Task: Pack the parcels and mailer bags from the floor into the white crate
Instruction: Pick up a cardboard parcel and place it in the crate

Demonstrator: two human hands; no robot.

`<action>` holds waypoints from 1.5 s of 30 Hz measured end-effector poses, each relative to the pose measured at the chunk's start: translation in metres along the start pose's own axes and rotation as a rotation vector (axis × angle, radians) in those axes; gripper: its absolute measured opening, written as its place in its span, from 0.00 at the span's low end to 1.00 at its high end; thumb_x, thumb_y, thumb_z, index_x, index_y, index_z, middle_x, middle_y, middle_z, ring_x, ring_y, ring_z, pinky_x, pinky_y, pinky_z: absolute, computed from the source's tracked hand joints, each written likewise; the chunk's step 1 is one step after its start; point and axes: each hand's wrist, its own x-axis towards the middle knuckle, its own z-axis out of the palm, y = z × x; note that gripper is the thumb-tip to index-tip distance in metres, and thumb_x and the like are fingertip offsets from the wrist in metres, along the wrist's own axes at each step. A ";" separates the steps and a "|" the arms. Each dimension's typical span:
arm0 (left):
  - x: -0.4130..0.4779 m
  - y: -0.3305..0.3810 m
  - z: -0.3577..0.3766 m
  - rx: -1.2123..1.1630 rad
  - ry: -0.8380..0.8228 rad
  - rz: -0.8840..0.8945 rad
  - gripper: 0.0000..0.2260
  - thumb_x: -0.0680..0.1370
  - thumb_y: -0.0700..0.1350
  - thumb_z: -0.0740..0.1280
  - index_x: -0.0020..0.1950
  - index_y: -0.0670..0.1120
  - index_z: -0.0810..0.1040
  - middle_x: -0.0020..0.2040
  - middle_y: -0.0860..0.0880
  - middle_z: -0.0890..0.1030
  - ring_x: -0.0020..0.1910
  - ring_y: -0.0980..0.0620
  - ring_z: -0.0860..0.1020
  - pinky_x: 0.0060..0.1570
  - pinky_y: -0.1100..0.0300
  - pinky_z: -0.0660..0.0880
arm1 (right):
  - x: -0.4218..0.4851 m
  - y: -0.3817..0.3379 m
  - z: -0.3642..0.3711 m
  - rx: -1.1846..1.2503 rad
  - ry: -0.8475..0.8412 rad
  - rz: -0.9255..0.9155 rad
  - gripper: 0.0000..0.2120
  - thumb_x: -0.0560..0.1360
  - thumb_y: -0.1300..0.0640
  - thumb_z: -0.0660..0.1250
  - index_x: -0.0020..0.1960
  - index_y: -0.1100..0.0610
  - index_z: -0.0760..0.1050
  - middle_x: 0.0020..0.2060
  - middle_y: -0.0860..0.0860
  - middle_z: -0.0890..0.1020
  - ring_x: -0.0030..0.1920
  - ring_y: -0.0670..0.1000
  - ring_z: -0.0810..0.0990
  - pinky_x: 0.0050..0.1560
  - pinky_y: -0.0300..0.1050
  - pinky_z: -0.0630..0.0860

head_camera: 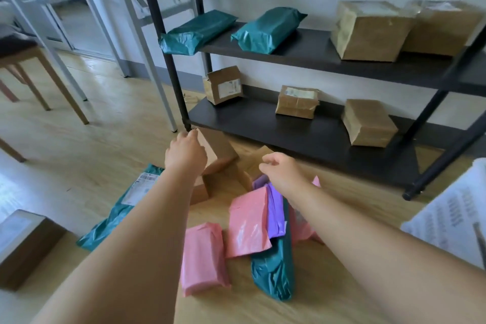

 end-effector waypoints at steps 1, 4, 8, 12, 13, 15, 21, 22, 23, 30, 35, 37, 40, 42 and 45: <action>0.008 -0.010 0.005 -0.018 -0.014 -0.029 0.23 0.81 0.45 0.58 0.76 0.49 0.61 0.73 0.45 0.65 0.70 0.41 0.65 0.65 0.46 0.68 | 0.011 -0.002 0.011 0.016 -0.006 0.016 0.16 0.73 0.49 0.64 0.60 0.47 0.73 0.52 0.54 0.83 0.50 0.53 0.82 0.55 0.47 0.78; 0.036 -0.034 0.023 -0.094 -0.042 -0.098 0.23 0.81 0.45 0.57 0.76 0.49 0.60 0.73 0.44 0.64 0.68 0.41 0.66 0.62 0.47 0.70 | 0.044 -0.015 0.046 0.026 -0.006 0.036 0.16 0.76 0.53 0.65 0.63 0.53 0.75 0.52 0.49 0.78 0.57 0.55 0.79 0.61 0.48 0.75; 0.071 -0.048 0.048 -0.199 -0.027 -0.119 0.22 0.82 0.45 0.57 0.76 0.51 0.60 0.74 0.46 0.64 0.68 0.42 0.68 0.60 0.47 0.74 | 0.088 -0.021 0.082 0.035 -0.056 0.093 0.20 0.79 0.50 0.63 0.69 0.53 0.70 0.61 0.51 0.78 0.61 0.54 0.76 0.64 0.50 0.73; 0.106 -0.058 0.069 -0.285 0.009 -0.146 0.22 0.82 0.44 0.56 0.77 0.51 0.60 0.76 0.47 0.62 0.70 0.42 0.66 0.62 0.45 0.73 | 0.130 -0.012 0.112 0.061 -0.076 0.155 0.23 0.79 0.50 0.62 0.73 0.53 0.66 0.66 0.52 0.74 0.64 0.54 0.75 0.66 0.54 0.73; 0.113 -0.060 0.075 -0.301 0.015 -0.151 0.22 0.82 0.44 0.56 0.77 0.51 0.60 0.76 0.48 0.61 0.71 0.42 0.64 0.63 0.45 0.72 | 0.139 -0.009 0.119 0.076 -0.080 0.176 0.24 0.79 0.50 0.62 0.73 0.54 0.65 0.67 0.52 0.74 0.64 0.55 0.74 0.66 0.54 0.73; 0.124 -0.061 0.086 -0.326 0.018 -0.150 0.23 0.82 0.43 0.56 0.77 0.51 0.59 0.77 0.49 0.59 0.74 0.43 0.61 0.68 0.45 0.68 | 0.154 -0.003 0.129 0.128 -0.096 0.235 0.24 0.79 0.50 0.62 0.72 0.56 0.65 0.65 0.56 0.75 0.64 0.58 0.76 0.66 0.55 0.73; 0.147 -0.054 0.107 -0.339 -0.052 -0.172 0.25 0.82 0.43 0.53 0.79 0.51 0.51 0.79 0.52 0.51 0.78 0.48 0.47 0.75 0.41 0.49 | 0.180 0.008 0.147 0.404 -0.110 0.448 0.21 0.79 0.48 0.64 0.67 0.58 0.71 0.56 0.55 0.78 0.53 0.54 0.81 0.57 0.48 0.79; 0.150 -0.052 0.110 -0.342 -0.067 -0.182 0.25 0.82 0.44 0.51 0.79 0.51 0.49 0.79 0.52 0.51 0.78 0.49 0.47 0.75 0.41 0.47 | 0.185 0.009 0.149 0.450 -0.115 0.473 0.21 0.79 0.48 0.64 0.67 0.58 0.71 0.57 0.56 0.78 0.53 0.54 0.81 0.56 0.49 0.80; 0.152 -0.051 0.112 -0.342 -0.074 -0.188 0.25 0.82 0.44 0.51 0.79 0.50 0.49 0.79 0.51 0.52 0.78 0.49 0.47 0.75 0.41 0.47 | 0.187 0.010 0.151 0.484 -0.122 0.491 0.21 0.79 0.48 0.64 0.67 0.58 0.71 0.57 0.57 0.79 0.52 0.55 0.81 0.55 0.49 0.81; 0.150 -0.035 0.119 -0.283 0.015 -0.177 0.22 0.81 0.54 0.51 0.75 0.49 0.63 0.70 0.45 0.66 0.71 0.44 0.64 0.71 0.45 0.58 | 0.201 0.020 0.152 0.733 -0.179 0.537 0.22 0.81 0.52 0.61 0.71 0.63 0.65 0.61 0.64 0.77 0.60 0.61 0.79 0.58 0.54 0.77; 0.142 -0.022 0.100 -0.243 0.082 -0.133 0.25 0.78 0.62 0.55 0.70 0.51 0.66 0.67 0.45 0.69 0.67 0.43 0.67 0.68 0.44 0.62 | 0.191 0.013 0.135 0.809 -0.160 0.525 0.19 0.83 0.54 0.58 0.70 0.61 0.67 0.67 0.64 0.73 0.67 0.63 0.73 0.71 0.57 0.66; 0.137 -0.015 0.086 -0.265 0.115 -0.111 0.25 0.77 0.63 0.57 0.69 0.52 0.66 0.65 0.45 0.71 0.65 0.42 0.69 0.66 0.43 0.65 | 0.182 0.005 0.121 0.815 -0.147 0.503 0.15 0.83 0.55 0.57 0.66 0.62 0.69 0.66 0.63 0.74 0.68 0.62 0.73 0.72 0.57 0.65; 0.131 -0.001 0.064 -0.359 0.127 -0.093 0.23 0.75 0.63 0.59 0.66 0.53 0.66 0.59 0.46 0.74 0.58 0.42 0.74 0.56 0.44 0.75 | 0.171 -0.008 0.099 0.802 -0.111 0.430 0.18 0.83 0.57 0.57 0.70 0.63 0.68 0.62 0.63 0.77 0.64 0.62 0.76 0.66 0.56 0.70; 0.118 0.013 0.045 -0.419 0.124 -0.074 0.22 0.75 0.61 0.61 0.64 0.52 0.68 0.56 0.48 0.74 0.53 0.44 0.76 0.50 0.47 0.79 | 0.159 -0.016 0.079 0.792 -0.083 0.395 0.18 0.83 0.58 0.57 0.69 0.64 0.69 0.59 0.62 0.79 0.63 0.62 0.77 0.64 0.55 0.72; 0.092 0.036 0.021 -0.457 0.137 -0.026 0.21 0.74 0.59 0.62 0.63 0.50 0.69 0.54 0.49 0.74 0.50 0.47 0.77 0.47 0.50 0.79 | 0.134 -0.024 0.040 0.775 -0.022 0.334 0.14 0.82 0.59 0.59 0.64 0.65 0.72 0.56 0.62 0.79 0.61 0.61 0.78 0.57 0.53 0.74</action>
